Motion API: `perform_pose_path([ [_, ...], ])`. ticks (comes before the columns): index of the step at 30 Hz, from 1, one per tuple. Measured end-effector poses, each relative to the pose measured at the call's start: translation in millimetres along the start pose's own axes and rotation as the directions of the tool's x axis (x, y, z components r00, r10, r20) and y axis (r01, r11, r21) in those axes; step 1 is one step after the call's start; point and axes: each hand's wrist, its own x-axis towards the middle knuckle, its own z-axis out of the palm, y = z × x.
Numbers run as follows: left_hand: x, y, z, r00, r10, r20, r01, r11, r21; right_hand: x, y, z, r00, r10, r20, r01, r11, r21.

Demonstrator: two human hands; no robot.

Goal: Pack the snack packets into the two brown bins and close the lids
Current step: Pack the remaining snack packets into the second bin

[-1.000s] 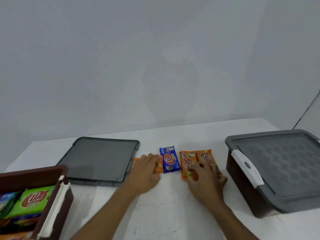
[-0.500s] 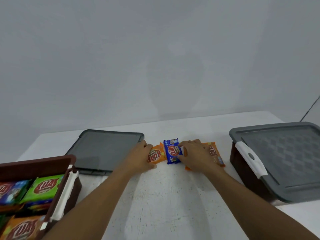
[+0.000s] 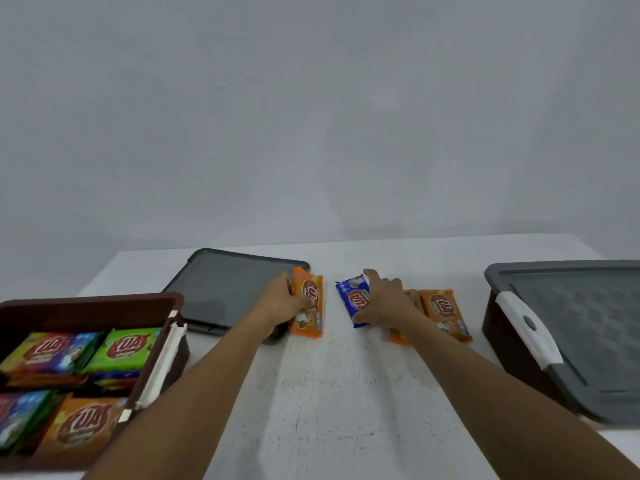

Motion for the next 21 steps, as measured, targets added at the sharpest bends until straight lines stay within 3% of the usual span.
perform_pose_path([
  [5, -7, 9, -4, 0.996, -0.059, 0.073, 0.078, 0.953, -0.294, -6, -16, 5, 0.999, -0.010, 0.049, 0.020, 0.979, -0.203],
  [8, -9, 12, -12, 0.998, -0.065, 0.023, 0.069, 0.911, -0.407, -5, -16, 5, 0.998, -0.058, -0.008, 0.057, 0.996, -0.076],
  [11, -8, 15, -25, 0.995, 0.016, -0.098, -0.037, 0.977, -0.211, -7, -12, -4, 0.991, -0.124, -0.056, 0.128, 0.990, 0.064],
  [14, -10, 22, -40, 0.989, 0.140, -0.046, -0.140, 0.990, 0.007, -12, -7, -13, 0.980, -0.128, -0.155, 0.170, 0.938, 0.303],
  [17, -18, 33, -53, 0.978, 0.202, 0.047, -0.208, 0.950, 0.233, -21, -9, -26, 0.966, -0.080, -0.247, 0.214, 0.784, 0.583],
  [21, -27, 40, -77, 0.978, 0.199, 0.060, -0.208, 0.930, 0.302, -26, -24, -35, 0.960, -0.024, -0.279, 0.241, 0.576, 0.781],
])
